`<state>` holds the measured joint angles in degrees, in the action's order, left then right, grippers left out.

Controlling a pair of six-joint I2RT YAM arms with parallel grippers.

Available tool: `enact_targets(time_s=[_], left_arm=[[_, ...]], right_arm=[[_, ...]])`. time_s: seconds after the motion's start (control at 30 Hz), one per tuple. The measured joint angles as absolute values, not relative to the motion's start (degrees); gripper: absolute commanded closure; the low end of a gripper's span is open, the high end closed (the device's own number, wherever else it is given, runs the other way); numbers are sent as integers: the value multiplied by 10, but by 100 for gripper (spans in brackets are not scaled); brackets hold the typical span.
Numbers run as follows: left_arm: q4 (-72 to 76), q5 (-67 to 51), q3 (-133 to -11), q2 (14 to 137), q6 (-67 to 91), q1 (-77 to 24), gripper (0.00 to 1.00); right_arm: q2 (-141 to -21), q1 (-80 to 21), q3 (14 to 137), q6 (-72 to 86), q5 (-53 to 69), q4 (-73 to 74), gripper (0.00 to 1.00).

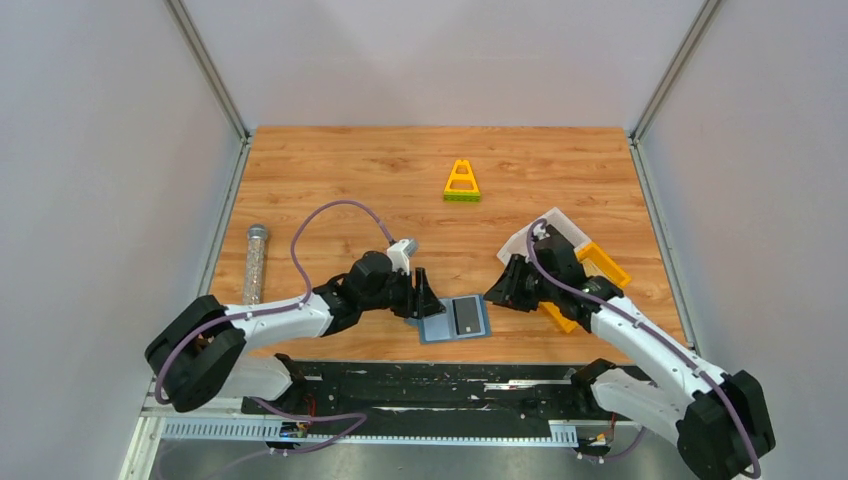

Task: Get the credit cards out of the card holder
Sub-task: Remove the credit card from the card holder.

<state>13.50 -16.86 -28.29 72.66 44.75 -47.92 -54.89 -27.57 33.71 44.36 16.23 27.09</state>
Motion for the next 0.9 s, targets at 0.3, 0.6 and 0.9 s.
enact_targets(time_s=[0.3,0.6,0.9], left_arm=[[246,-166,-258,799,479,-478,42],[316,-185,-255,858,494,-477,43],[354,-196,-255,888,499,-476,44]], right_arm=[[-614,-327,303,469,159,194,72],[-666,-328,291,478,167,129,74],[-711,-329,274,487,170,88,76]])
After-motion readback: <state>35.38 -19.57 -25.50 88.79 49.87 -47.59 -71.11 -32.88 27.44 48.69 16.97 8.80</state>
